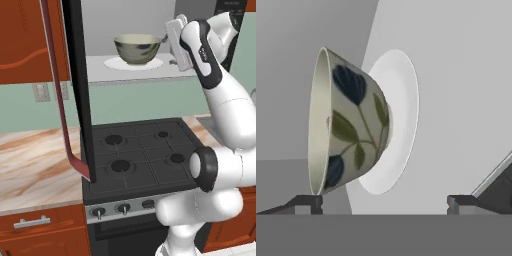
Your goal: The microwave is finished heating the steak and lemon wedge. Take the bowl containing the food and place it on the dining counter.
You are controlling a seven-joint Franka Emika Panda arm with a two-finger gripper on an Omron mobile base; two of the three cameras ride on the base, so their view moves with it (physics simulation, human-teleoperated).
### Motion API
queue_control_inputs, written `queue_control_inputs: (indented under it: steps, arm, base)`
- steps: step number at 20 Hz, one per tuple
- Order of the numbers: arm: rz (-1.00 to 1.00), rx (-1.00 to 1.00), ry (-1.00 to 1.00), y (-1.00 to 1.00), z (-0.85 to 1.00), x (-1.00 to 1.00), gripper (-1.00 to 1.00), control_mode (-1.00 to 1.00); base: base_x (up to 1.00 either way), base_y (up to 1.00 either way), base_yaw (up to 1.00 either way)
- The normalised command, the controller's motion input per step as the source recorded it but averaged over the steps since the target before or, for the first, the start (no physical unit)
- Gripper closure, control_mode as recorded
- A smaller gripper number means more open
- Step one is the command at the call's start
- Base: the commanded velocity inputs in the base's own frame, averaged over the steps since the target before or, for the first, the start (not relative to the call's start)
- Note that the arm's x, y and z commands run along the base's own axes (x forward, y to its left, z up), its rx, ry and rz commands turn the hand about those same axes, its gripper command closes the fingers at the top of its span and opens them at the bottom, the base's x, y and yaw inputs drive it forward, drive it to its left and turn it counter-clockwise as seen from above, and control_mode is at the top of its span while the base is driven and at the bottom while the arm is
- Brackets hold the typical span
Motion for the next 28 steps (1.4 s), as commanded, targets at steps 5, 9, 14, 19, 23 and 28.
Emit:
queue_control_inputs:
  steps: [5,9,14,19,23,28]
  arm:
    - [-0.03,0.00,0.05,0.00,0.00,0.62,-1.00,-1.00]
    - [-0.01,0.00,0.04,0.00,0.00,0.59,-1.00,-1.00]
    - [0.00,0.00,0.01,0.01,0.00,0.51,-1.00,-1.00]
    - [0.00,0.00,0.01,0.03,0.00,0.43,-1.00,-1.00]
    - [0.00,0.00,0.01,0.11,0.00,0.45,-1.00,-1.00]
    - [0.00,0.00,0.03,0.13,-0.02,0.37,-1.00,-1.00]
  base:
    - [0.00,0.00,0.00]
    - [0.00,0.00,0.00]
    - [0.00,0.00,0.00]
    - [0.00,0.00,0.00]
    - [0.00,0.00,0.00]
    - [0.00,0.00,0.00]
